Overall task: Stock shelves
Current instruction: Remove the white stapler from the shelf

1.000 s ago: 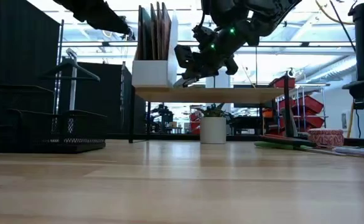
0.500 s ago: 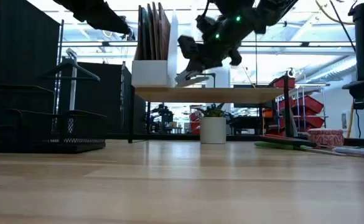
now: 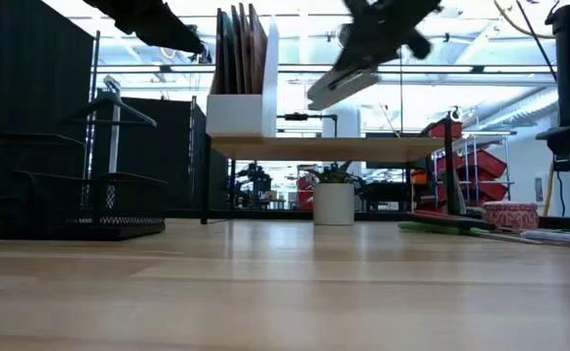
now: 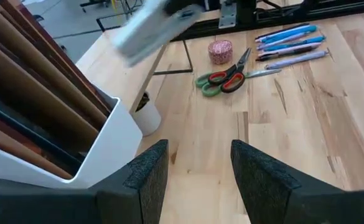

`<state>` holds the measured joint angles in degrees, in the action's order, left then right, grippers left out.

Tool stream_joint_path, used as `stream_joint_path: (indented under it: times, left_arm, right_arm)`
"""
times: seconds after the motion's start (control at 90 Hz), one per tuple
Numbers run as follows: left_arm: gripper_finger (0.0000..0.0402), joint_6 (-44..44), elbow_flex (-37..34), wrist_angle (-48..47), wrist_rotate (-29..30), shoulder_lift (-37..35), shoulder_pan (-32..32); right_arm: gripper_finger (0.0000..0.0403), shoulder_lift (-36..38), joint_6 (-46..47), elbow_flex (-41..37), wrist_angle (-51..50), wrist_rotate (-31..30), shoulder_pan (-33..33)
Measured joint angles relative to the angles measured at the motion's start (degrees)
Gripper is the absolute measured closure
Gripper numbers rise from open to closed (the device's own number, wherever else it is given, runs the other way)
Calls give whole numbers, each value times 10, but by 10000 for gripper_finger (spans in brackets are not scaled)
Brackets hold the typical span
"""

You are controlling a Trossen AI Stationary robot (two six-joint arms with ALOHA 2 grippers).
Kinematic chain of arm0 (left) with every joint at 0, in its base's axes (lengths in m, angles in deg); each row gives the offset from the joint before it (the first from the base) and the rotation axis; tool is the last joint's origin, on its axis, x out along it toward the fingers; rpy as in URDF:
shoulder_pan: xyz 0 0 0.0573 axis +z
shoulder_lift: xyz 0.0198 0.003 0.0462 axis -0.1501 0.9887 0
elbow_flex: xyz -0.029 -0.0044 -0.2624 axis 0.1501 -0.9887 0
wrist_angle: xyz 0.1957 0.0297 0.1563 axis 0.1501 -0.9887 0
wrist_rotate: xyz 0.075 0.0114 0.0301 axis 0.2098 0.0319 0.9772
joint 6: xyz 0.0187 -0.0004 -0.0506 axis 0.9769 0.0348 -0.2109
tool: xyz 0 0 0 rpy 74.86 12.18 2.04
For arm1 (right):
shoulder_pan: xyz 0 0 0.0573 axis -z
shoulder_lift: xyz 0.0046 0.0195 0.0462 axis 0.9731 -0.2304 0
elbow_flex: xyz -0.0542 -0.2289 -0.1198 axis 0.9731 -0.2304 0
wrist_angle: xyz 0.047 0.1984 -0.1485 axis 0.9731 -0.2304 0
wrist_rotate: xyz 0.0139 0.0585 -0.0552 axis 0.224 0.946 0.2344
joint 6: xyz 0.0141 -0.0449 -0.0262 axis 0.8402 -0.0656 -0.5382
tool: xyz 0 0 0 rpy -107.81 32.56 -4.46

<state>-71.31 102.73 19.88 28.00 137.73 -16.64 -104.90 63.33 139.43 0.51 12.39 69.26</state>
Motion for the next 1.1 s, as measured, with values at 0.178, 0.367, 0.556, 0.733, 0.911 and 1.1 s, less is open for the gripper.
stream_joint_path:
  times: [0.178, 0.367, 0.556, 0.733, 0.911, 1.1]
  left_arm:
    - [240, -1, 0, 0, 0, 0, 0]
    - [240, -7, 0, 2, 0, 0, 0]
    - [240, -27, 0, 2, 0, 0, 0]
    - [240, -28, 0, 6, 0, 0, 0]
    - [240, -32, 0, 18, 0, 0, 0]
    - [240, -31, 0, 22, 0, 0, 0]
  right_arm:
    - [302, 7, 134, -2, -119, 55, -94]
    - [299, -29, 296, -65, -108, 51, -190]
    - [300, -101, 447, -142, -32, 20, -273]
    - [292, -176, 488, -158, -10, -6, -315]
    - [289, -244, 509, -157, -9, -7, -338]
    - [270, -263, 531, -157, -11, 6, -339]
